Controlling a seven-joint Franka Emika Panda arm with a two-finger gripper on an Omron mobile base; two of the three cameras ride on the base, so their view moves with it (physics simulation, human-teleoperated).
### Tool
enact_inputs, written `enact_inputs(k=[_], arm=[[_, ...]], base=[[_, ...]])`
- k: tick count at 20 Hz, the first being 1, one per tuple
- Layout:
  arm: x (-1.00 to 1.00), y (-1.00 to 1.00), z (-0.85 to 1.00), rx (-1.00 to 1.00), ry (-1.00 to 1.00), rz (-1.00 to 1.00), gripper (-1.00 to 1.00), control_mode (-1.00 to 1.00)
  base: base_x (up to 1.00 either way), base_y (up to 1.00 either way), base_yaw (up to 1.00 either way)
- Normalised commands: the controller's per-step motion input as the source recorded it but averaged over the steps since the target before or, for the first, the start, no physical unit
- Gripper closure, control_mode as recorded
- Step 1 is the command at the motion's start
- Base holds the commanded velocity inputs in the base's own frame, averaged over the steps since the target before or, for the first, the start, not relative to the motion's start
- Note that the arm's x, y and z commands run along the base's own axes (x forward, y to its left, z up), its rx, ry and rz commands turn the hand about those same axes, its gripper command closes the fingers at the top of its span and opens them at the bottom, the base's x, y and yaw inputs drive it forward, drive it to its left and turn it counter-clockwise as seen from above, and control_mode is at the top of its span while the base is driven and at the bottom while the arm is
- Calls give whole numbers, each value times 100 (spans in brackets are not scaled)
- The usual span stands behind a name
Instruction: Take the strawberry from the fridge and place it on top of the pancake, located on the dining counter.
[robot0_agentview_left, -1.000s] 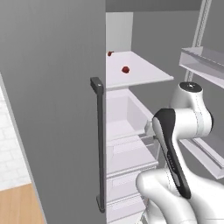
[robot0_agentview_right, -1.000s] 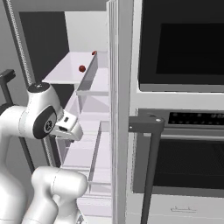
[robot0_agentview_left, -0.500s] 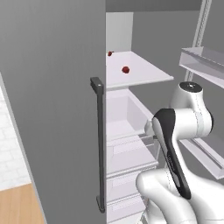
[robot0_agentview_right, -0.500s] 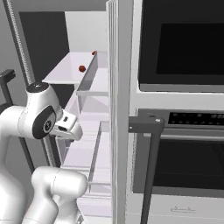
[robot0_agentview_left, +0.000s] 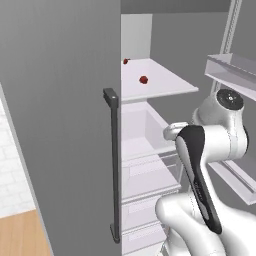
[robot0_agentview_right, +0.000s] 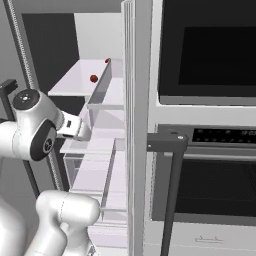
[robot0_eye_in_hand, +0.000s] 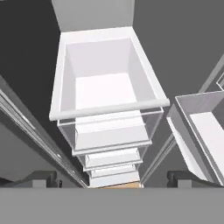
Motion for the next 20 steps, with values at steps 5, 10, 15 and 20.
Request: enact_inputs(k=[5, 10, 15, 20], arm=[[25, 15, 60, 0, -28, 7, -100, -100], [50, 43, 59, -3, -7, 0, -100, -100], [43, 4, 58, 0, -3, 4, -100, -100], [41, 0, 33, 0, -3, 3, -100, -100]], base=[[0, 0, 0], [0, 0, 0], [0, 0, 0], [0, 0, 0]])
